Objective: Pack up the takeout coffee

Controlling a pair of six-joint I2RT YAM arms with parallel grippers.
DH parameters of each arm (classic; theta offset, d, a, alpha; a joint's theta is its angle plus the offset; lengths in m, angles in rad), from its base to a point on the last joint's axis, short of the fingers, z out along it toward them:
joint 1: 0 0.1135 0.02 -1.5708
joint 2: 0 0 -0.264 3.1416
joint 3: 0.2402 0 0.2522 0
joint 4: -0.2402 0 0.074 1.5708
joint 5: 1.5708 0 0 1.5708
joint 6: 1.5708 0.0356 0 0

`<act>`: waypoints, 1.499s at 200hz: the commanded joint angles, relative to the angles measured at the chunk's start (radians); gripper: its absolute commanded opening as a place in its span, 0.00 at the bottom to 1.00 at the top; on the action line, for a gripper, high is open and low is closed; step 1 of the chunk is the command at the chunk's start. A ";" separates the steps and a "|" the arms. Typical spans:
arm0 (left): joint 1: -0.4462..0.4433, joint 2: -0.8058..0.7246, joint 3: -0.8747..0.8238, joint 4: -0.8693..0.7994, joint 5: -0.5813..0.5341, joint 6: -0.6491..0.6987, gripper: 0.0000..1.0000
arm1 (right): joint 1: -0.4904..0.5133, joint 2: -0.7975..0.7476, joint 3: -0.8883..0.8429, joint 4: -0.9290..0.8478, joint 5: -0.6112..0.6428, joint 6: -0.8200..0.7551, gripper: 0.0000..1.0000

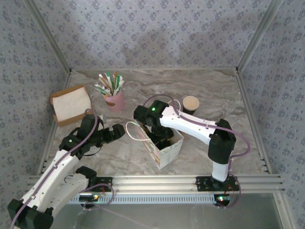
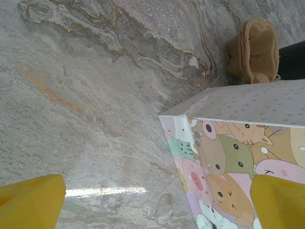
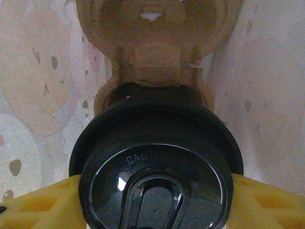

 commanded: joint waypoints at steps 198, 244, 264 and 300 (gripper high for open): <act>-0.009 0.013 0.025 0.044 -0.004 0.009 0.99 | -0.006 0.014 -0.001 -0.023 -0.046 -0.037 0.66; -0.009 0.012 0.021 0.044 -0.003 0.007 0.99 | -0.005 0.001 -0.006 -0.007 -0.055 -0.042 0.66; -0.009 0.012 0.021 0.044 -0.004 0.004 0.99 | -0.008 -0.003 -0.006 -0.006 -0.054 -0.042 0.66; -0.009 0.013 0.021 0.043 -0.005 0.004 0.99 | -0.007 -0.004 -0.010 -0.003 -0.055 -0.043 0.66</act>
